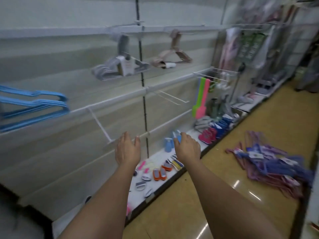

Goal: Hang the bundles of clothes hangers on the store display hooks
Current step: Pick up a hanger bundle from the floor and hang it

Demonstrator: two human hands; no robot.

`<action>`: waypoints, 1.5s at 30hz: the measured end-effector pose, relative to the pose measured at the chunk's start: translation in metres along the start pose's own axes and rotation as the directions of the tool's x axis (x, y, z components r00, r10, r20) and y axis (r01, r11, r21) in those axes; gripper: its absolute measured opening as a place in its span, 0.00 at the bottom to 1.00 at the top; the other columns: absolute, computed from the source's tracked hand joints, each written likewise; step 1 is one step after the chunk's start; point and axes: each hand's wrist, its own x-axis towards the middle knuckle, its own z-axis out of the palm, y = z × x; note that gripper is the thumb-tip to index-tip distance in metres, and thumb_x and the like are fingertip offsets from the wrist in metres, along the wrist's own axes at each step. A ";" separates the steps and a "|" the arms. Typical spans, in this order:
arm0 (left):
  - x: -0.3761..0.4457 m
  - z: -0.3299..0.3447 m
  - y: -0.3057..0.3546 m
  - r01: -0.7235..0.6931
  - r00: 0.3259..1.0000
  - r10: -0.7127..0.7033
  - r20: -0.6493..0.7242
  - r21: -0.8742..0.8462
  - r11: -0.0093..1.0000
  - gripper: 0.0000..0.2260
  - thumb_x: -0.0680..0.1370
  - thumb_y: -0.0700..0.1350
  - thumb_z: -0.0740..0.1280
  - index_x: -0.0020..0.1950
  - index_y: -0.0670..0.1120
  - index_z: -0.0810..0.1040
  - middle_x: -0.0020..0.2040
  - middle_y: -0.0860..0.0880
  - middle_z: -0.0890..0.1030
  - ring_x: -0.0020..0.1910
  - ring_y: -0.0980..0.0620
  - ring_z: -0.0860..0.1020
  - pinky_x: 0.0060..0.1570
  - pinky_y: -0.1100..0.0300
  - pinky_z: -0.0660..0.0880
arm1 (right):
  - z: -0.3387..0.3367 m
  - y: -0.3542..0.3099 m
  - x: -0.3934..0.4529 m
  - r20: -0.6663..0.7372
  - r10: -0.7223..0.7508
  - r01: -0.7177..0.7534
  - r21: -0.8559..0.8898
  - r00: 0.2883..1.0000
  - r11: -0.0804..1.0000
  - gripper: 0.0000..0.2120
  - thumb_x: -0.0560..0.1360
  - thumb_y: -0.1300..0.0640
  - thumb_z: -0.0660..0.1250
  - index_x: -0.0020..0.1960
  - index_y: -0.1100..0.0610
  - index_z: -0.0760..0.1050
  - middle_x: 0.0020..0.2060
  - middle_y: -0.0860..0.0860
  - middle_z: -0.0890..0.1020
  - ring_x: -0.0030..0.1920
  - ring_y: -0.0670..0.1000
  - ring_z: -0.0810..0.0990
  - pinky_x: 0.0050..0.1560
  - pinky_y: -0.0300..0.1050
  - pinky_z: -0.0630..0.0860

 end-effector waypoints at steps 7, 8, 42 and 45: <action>-0.047 0.109 0.100 -0.218 0.936 0.213 0.281 -0.014 0.976 0.23 0.82 0.54 0.53 0.73 0.42 0.64 0.72 0.41 0.68 0.68 0.42 0.68 0.65 0.51 0.65 | -0.028 0.143 -0.011 -0.016 0.358 -0.357 0.047 0.933 0.933 0.20 0.81 0.47 0.53 0.67 0.58 0.67 0.65 0.57 0.73 0.64 0.58 0.72 0.59 0.49 0.69; -0.051 0.124 0.113 -0.242 0.919 0.237 0.315 -0.026 0.970 0.23 0.82 0.54 0.54 0.72 0.42 0.64 0.71 0.42 0.68 0.68 0.42 0.69 0.64 0.51 0.65 | -0.032 0.161 -0.012 -0.027 0.400 -0.398 0.059 0.916 0.916 0.20 0.81 0.47 0.53 0.68 0.58 0.67 0.66 0.56 0.73 0.65 0.58 0.72 0.60 0.49 0.69; 0.005 0.527 0.444 -0.596 0.432 0.501 0.750 -0.179 0.783 0.28 0.81 0.58 0.51 0.76 0.43 0.57 0.76 0.45 0.59 0.75 0.47 0.59 0.71 0.48 0.60 | -0.076 0.539 0.196 -0.060 0.915 -0.903 0.144 0.400 0.404 0.23 0.82 0.44 0.50 0.69 0.58 0.66 0.61 0.58 0.77 0.60 0.59 0.75 0.55 0.51 0.73; 0.015 0.565 0.476 -0.582 0.447 0.501 0.741 -0.184 0.792 0.27 0.81 0.58 0.52 0.75 0.44 0.60 0.75 0.44 0.63 0.73 0.45 0.62 0.69 0.45 0.63 | -0.082 0.580 0.230 -0.061 0.912 -0.896 0.167 0.406 0.411 0.21 0.82 0.45 0.51 0.65 0.58 0.69 0.59 0.57 0.78 0.59 0.59 0.76 0.50 0.48 0.70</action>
